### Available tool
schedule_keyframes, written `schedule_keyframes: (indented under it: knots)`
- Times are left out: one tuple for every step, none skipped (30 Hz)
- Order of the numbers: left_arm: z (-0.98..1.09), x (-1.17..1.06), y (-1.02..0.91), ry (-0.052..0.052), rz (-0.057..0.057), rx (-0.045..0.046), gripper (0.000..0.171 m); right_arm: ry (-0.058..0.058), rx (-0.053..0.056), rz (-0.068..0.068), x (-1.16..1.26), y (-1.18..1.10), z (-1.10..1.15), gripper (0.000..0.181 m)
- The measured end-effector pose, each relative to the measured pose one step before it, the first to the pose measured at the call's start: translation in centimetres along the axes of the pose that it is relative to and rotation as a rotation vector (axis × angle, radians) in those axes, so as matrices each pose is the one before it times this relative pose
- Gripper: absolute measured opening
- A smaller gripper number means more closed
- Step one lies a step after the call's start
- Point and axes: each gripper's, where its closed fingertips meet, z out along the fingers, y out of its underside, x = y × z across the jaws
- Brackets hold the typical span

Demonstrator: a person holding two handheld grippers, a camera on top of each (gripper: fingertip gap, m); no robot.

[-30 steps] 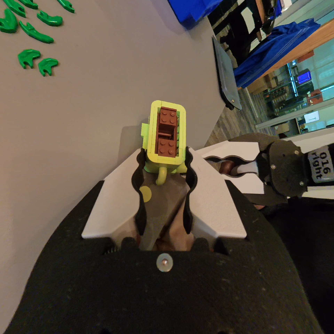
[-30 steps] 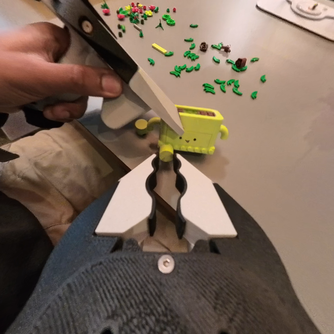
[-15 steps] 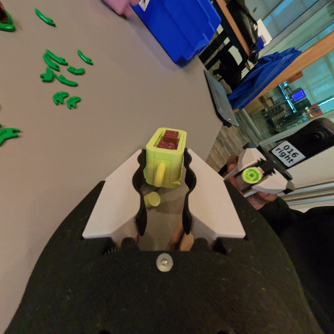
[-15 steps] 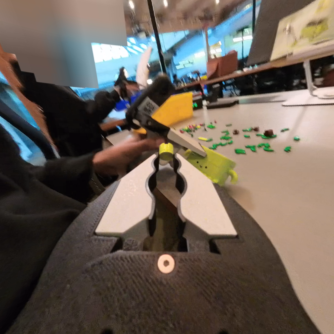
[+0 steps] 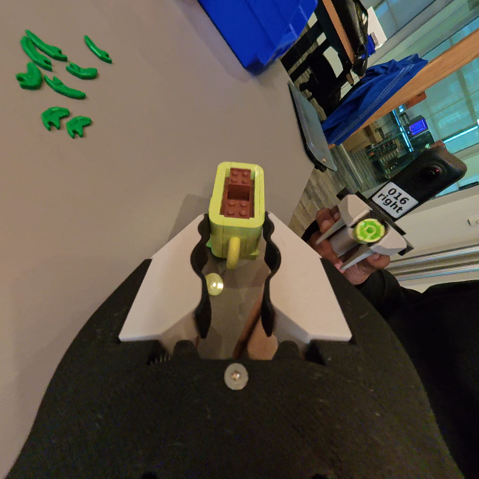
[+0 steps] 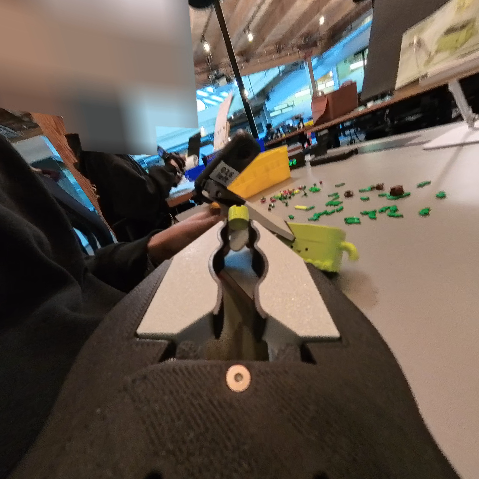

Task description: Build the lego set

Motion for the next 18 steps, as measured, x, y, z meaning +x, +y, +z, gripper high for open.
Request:
schedule_keyframes:
  knots:
    - [0.111,-0.076,0.274,-0.0051,-0.0051,-0.01796,0.042,0.0328,-0.0570,0.0016,0.482,0.860,0.294,0.013]
    - [0.119,-0.123,0.317,-0.0093,-0.0018,-0.01990,0.042,0.0500,-0.0723,-0.0071,0.653,1.045,0.344,0.014]
    - [0.059,0.066,0.081,0.0003,-0.0013,-0.00562,0.043,0.0540,-0.0788,-0.0221,0.630,1.081,0.350,0.014]
    - [0.015,0.032,0.019,-0.0037,-0.0004,-0.00464,0.043,0.0616,-0.0717,-0.0355,0.640,0.900,0.297,0.014]
    - [-0.003,0.000,0.043,-0.0049,0.0019,-0.00758,0.043,0.0599,-0.0631,-0.0416,0.582,0.726,0.255,0.014]
    - [0.005,0.011,0.035,-0.0033,0.0011,-0.00792,0.043,0.0451,-0.0593,-0.0424,0.374,0.594,0.241,0.014]
    - [-0.001,0.019,0.034,-0.0008,-0.0016,-0.00754,0.043,0.0382,-0.0475,-0.0408,0.297,0.392,0.180,0.014]
    - [-0.002,-0.003,0.035,0.0010,-0.0039,-0.00816,0.043,0.0271,-0.0387,-0.0355,0.177,0.280,0.151,0.014]
    - [-0.013,0.001,0.021,0.0007,-0.0025,-0.00724,0.042,0.0156,-0.0309,-0.0273,0.057,0.171,0.114,0.014]
    - [-0.007,0.001,0.006,-0.0007,-0.0006,-0.00551,0.042,0.0136,-0.0200,-0.0170,0.064,0.065,0.064,0.014]
    - [0.008,0.007,0.015,-0.0019,0.0003,-0.00413,0.042,0.0046,-0.0104,-0.0074,-0.034,-0.053,0.036,0.014]
    - [0.021,0.017,0.025,-0.0030,0.0018,-0.00358,0.042,-0.0015,-0.0040,0.0018,-0.076,-0.112,0.012,0.014]
    - [0.014,0.005,0.024,-0.0052,0.0038,-0.00256,0.042,0.0031,-0.0058,0.0104,0.059,-0.066,0.016,0.014]
    - [0.033,0.025,0.030,-0.0056,0.0030,-0.00265,0.042,-0.0004,-0.0085,0.0129,0.060,-0.006,0.030,0.014]
    - [0.031,0.037,0.025,-0.0055,0.0035,-0.00226,0.042,-0.0044,-0.0090,0.0122,0.028,0.016,0.050,0.014]
    - [0.060,0.044,0.037,-0.0053,0.0051,-0.00272,0.042,-0.0011,-0.0077,0.0098,0.084,0.011,0.031,0.014]
    - [0.060,0.069,0.045,-0.0043,0.0047,-0.00286,0.042,-0.0035,-0.0059,0.0063,0.045,0.012,0.040,0.014]
    - [0.071,0.054,0.026,-0.0045,0.0046,-0.00167,0.042,-0.0048,-0.0067,0.0051,0.005,0.038,0.049,0.014]
